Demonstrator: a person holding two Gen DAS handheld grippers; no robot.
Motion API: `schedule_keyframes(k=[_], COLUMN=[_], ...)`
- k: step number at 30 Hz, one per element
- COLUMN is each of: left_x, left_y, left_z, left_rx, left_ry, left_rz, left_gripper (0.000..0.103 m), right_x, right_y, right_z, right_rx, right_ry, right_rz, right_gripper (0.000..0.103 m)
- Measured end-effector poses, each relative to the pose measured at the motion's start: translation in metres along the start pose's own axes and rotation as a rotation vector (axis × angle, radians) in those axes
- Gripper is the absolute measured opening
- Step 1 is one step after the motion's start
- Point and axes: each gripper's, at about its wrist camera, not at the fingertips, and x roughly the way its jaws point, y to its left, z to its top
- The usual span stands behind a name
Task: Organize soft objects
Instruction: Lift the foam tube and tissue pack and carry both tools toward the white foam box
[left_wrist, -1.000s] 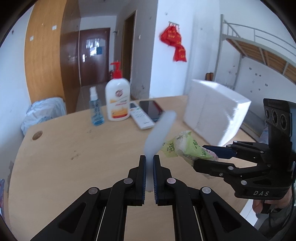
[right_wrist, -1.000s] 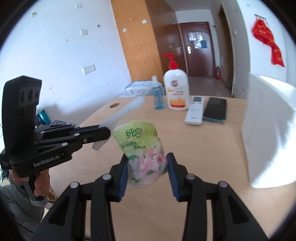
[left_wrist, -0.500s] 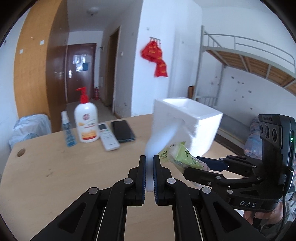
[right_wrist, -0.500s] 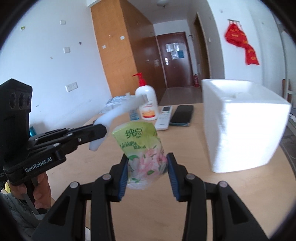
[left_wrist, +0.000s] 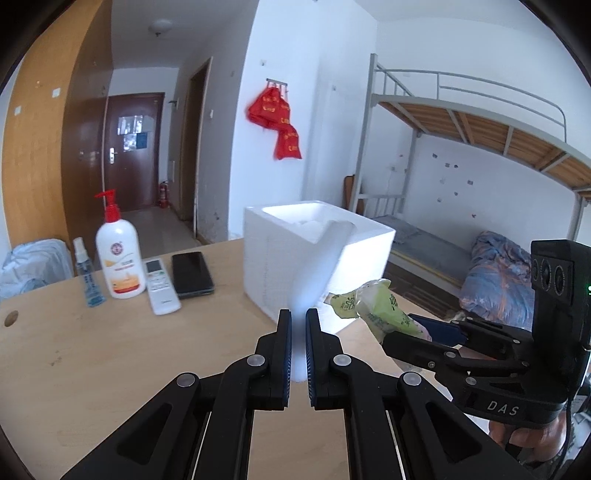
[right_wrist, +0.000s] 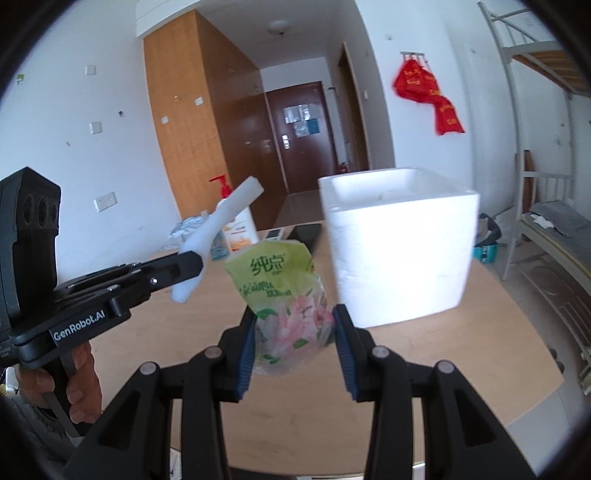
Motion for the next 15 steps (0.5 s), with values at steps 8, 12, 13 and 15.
schedule_keyframes(k=[8, 12, 13, 15], left_x=[0.012, 0.013, 0.014, 0.015], left_y=[-0.018, -0.023, -0.024, -0.027], left_z=[0.006, 0.007, 0.008, 0.008], left_rx=[0.013, 0.017, 0.018, 0.021], left_ry=[0.002, -0.002, -0.002, -0.002], left_rz=[-0.040, -0.055, -0.059, -0.067], left_gripper=[0.007, 0.007, 0.007, 0.007], right_x=[-0.015, -0.018, -0.018, -0.019], right_y=[-0.012, -0.012, -0.012, -0.014], right_z=[-0.004, -0.004, -0.004, -0.004], right_rx=[0.025, 0.024, 0.025, 0.029], right_ry=[-0.024, -0.029, -0.031, -0.034], right_rz=[-0.068, -0.079, -0.082, -0.091], right_gripper=[0.044, 0.044, 0.044, 0.044])
